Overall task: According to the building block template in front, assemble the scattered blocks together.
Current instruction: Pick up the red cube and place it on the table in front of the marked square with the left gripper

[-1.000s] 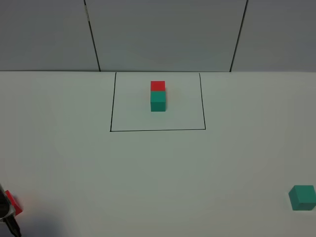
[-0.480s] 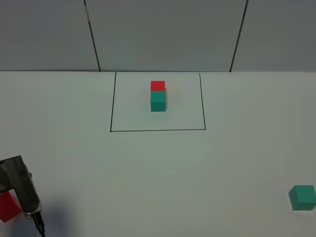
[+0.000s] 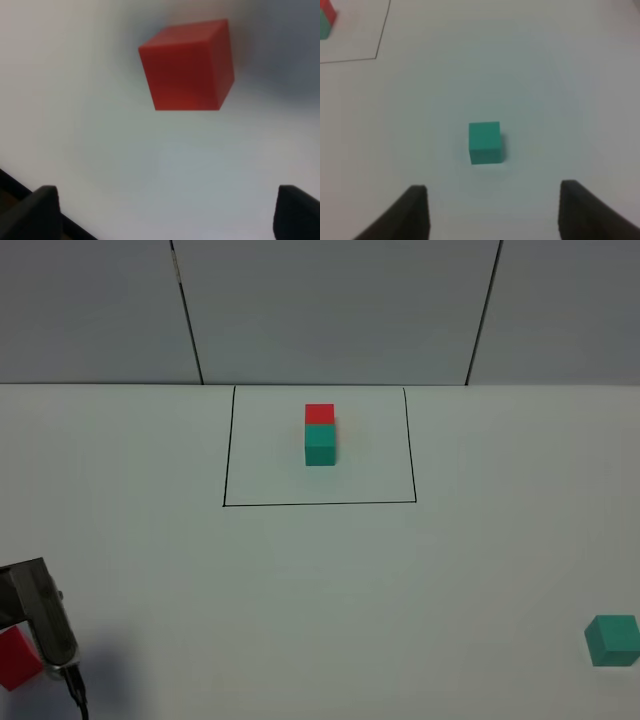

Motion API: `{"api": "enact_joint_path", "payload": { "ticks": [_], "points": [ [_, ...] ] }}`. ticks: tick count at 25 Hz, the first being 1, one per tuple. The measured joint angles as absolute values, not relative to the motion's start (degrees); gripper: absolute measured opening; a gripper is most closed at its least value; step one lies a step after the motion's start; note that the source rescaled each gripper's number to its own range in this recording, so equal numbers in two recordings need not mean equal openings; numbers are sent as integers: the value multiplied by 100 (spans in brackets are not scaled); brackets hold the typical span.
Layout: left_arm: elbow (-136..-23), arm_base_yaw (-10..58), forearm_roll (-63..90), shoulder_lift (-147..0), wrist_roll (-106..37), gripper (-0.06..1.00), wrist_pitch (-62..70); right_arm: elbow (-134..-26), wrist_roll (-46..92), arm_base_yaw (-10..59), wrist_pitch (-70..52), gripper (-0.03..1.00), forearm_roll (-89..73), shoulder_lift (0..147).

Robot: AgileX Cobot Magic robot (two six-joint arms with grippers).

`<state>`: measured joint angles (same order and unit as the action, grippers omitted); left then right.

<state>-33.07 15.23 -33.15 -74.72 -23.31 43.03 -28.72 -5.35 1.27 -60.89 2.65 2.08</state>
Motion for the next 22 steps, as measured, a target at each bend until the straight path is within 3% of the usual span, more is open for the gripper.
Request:
{"api": "enact_joint_path", "payload": {
  "ticks": [22],
  "points": [
    [-3319, 1220, -3203, -9145, -2325, 88, 3192, -2872, -535, 127, -6089, 39, 265, 208]
  ]
}}
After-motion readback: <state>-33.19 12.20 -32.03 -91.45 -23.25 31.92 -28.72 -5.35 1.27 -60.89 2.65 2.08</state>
